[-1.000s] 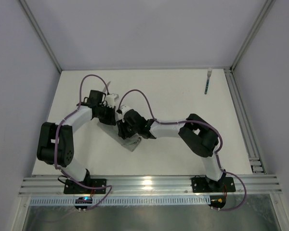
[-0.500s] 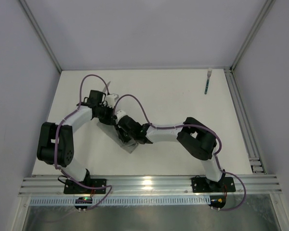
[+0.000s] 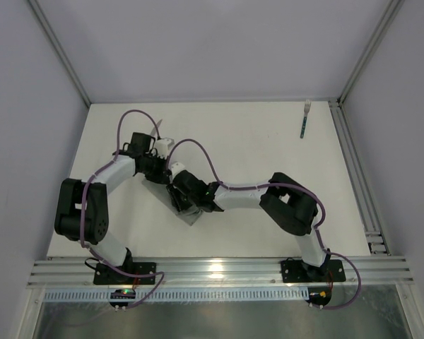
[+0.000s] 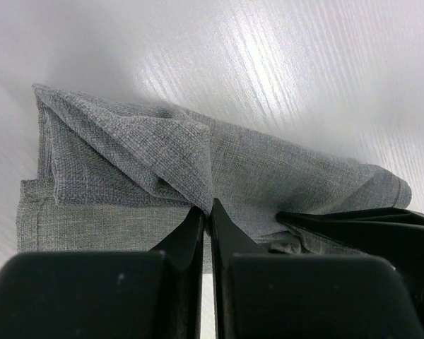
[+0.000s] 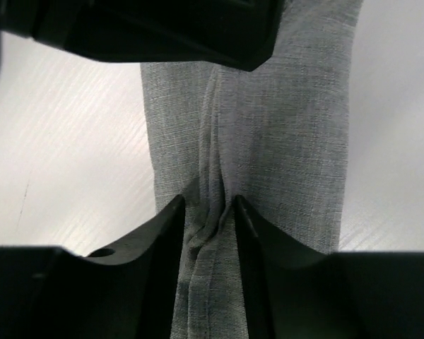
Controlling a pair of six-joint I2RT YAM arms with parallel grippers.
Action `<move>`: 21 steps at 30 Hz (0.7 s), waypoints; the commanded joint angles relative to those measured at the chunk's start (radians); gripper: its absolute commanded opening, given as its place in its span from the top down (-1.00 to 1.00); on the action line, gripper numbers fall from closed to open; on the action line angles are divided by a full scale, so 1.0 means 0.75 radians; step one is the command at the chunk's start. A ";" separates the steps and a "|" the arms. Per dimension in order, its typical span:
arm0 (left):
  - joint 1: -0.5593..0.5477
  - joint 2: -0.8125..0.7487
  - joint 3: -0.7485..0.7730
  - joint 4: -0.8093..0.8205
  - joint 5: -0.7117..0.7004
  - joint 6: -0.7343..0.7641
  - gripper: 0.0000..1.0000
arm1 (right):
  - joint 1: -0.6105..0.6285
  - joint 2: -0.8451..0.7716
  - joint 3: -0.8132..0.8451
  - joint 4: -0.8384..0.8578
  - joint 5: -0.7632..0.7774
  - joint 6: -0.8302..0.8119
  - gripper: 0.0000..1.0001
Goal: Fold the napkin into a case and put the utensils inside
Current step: Pick up the top corner of the smaller rectangle folded napkin from the center of the board.
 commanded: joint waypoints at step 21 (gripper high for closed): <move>0.019 -0.030 0.027 0.038 0.001 0.011 1.00 | 0.010 -0.141 -0.137 -0.161 -0.169 0.033 0.40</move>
